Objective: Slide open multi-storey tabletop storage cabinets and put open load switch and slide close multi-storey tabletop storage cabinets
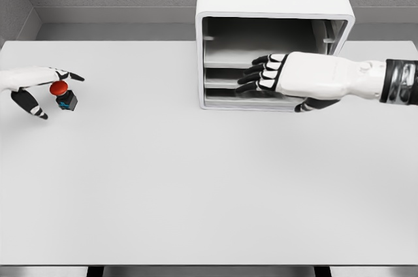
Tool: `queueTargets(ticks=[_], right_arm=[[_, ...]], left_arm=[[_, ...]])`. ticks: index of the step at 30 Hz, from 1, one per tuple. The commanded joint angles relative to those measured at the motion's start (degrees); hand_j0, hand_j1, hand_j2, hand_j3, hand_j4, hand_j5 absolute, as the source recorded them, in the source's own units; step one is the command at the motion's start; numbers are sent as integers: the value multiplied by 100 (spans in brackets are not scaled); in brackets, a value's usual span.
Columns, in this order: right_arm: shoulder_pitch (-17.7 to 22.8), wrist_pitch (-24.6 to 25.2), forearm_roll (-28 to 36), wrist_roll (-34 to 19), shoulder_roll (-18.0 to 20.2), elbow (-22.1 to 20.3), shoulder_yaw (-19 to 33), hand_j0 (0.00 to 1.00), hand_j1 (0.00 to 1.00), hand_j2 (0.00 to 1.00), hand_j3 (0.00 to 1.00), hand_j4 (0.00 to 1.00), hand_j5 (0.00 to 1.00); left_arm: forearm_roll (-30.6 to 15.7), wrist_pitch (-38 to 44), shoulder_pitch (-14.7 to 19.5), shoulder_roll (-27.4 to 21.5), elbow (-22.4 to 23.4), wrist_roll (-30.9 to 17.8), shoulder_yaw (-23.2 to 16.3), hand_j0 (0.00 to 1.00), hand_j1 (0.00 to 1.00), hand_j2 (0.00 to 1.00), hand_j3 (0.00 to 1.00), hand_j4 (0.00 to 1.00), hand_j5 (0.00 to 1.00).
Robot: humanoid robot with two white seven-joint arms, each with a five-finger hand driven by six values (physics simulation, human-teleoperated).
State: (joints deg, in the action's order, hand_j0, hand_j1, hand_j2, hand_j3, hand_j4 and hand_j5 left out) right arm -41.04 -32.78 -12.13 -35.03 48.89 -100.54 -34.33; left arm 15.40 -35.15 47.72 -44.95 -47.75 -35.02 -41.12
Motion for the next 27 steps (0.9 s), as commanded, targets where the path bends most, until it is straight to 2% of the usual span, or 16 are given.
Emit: queueTargets(ticks=[1, 2, 5, 8, 12, 14, 16, 21, 24, 25, 26, 27], right_arm=[[-9, 465, 9, 3, -108, 43, -38, 100, 100, 100, 100, 100, 100], [-35, 624, 9, 3, -125, 43, -30, 100, 100, 100, 100, 100, 100], [-220, 1002, -44, 3, -248, 148, -153, 100, 100, 100, 100, 100, 100], [-352, 1204, -44, 3, -354, 386, -170, 100, 100, 100, 100, 100, 100], [-466, 1213, -176, 3, -512, 517, -689, 100, 100, 100, 100, 100, 100], [-510, 1213, -176, 3, -556, 526, -724, 100, 100, 100, 100, 100, 100], [-527, 1248, -176, 3, -573, 500, -829, 100, 100, 100, 100, 100, 100], [-440, 1169, -211, 3, -494, 227, -786, 100, 100, 100, 100, 100, 100], [-422, 1151, -176, 3, -398, 140, -654, 100, 100, 100, 100, 100, 100], [-404, 1011, -141, 3, -319, 139, -645, 100, 100, 100, 100, 100, 100], [-404, 1037, -53, 3, -292, 148, -540, 100, 100, 100, 100, 100, 100], [-413, 1273, -44, 3, -327, 166, -513, 100, 100, 100, 100, 100, 100]], left_arm=[[-2, 15, 9, 21, 29, 2, 61, 92, 92, 92, 92, 92, 92], [-2, 15, 9, 13, 20, 2, 61, 92, 92, 92, 92, 92, 92], [-2, 15, 18, -23, -24, 2, 61, 83, 83, 83, 83, 83, 83], [-2, 15, 26, 13, -59, 2, 61, 81, 81, 81, 81, 81, 81], [-11, 15, 26, 21, -77, 2, 43, 77, 77, 77, 77, 77, 77], [-2, 15, 26, 13, -77, 2, 43, 75, 75, 75, 75, 75, 75], [-11, 15, 18, 13, -200, 2, 34, 66, 66, 66, 66, 66, 66], [-11, 15, 0, 21, -244, 2, 25, 65, 65, 65, 65, 65, 65], [-11, 15, 0, 4, -244, 2, 17, 54, 54, 54, 54, 54, 54], [-11, 15, 0, -5, -244, 2, 25, 49, 49, 49, 49, 49, 49], [-11, 15, 0, -14, -244, 2, 25, 45, 45, 45, 45, 45, 45], [-11, 15, 0, -14, -244, 2, 25, 41, 41, 41, 41, 41, 41]])
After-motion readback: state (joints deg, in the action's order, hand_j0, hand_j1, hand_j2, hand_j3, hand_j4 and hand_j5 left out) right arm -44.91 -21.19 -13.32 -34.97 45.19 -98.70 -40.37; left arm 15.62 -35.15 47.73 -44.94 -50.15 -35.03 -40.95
